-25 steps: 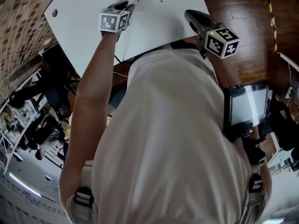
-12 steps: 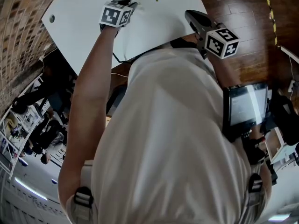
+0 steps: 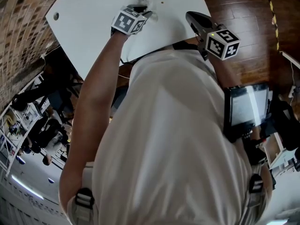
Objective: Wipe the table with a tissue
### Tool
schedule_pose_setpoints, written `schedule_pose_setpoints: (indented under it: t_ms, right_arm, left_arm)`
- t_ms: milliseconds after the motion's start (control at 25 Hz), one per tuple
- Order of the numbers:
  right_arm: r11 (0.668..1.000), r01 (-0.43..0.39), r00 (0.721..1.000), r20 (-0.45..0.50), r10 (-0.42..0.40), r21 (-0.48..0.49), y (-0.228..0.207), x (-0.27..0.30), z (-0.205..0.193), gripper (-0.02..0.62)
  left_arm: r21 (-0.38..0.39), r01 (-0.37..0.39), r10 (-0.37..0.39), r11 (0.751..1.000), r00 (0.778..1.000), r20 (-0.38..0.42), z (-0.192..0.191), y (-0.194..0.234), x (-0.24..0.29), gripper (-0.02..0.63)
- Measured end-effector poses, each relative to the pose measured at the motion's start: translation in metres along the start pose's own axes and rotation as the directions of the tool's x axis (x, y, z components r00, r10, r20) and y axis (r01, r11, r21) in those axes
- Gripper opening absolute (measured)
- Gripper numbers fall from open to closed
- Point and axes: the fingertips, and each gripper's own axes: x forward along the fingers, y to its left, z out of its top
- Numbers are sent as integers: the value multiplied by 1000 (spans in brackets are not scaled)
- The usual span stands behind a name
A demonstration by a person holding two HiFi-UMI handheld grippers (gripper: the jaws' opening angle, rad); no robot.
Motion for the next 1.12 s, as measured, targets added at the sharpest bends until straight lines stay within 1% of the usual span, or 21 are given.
schedule_pose_setpoints:
  t_ms: [160, 280, 320, 360, 440, 520, 560, 640, 720, 800, 880, 1000, 1120]
  right_arm:
    - [1000, -4, 1000, -2, 4, -7, 1, 2, 2, 8]
    - [1000, 0, 1000, 8, 0, -15, -3, -2, 7, 8]
    - [1000, 2, 1000, 11, -2, -16, -5, -5, 8, 8]
    - [1000, 2, 1000, 12, -2, -17, -7, -6, 9, 8]
    - [1000, -2, 1000, 14, 2, -21, -8, -8, 11, 8]
    - [1000, -7, 1000, 14, 8, -24, -9, -7, 13, 8]
    - [1000, -9, 1000, 13, 9, -25, -7, -5, 14, 8]
    - [1000, -8, 1000, 5, 8, -26, -3, -1, 13, 8]
    - [1000, -6, 1000, 1, 6, -30, 1, 5, 13, 8]
    - [999, -8, 1000, 7, 8, -32, 2, 9, 18, 8]
    - [1000, -9, 1000, 9, 10, -27, -4, 2, 20, 8]
    - [1000, -9, 1000, 13, 9, -19, -17, -12, 21, 8]
    - [1000, -5, 1000, 24, 5, -15, -19, -14, 22, 8]
  left_arm:
    - [24, 62, -61, 998, 998, -19, -8, -18, 3, 98]
    - [27, 125, -124, 992, 992, -37, -10, -34, 4, 97]
    - [22, 136, -136, 990, 990, -23, -8, -39, 4, 97]
    - [9, 135, -135, 991, 991, 10, -5, -42, 2, 97]
    - [-54, 101, -95, 993, 989, 111, 4, -38, -5, 98]
    - [-121, 63, -37, 991, 977, 208, 11, -30, -16, 98]
    - [-143, 55, -19, 988, 969, 245, 11, -27, -22, 98]
    - [-174, 56, -1, 983, 954, 300, 8, -20, -32, 98]
    - [-209, 59, 15, 976, 942, 335, 3, -10, -40, 98]
    - [-231, 43, 39, 972, 940, 340, 3, 0, -47, 99]
    - [-230, 28, 51, 973, 943, 330, 9, -4, -43, 100]
    - [-210, 17, 49, 977, 950, 308, 22, -17, -27, 100]
    - [-179, -7, 57, 984, 959, 277, 27, -15, -20, 100]
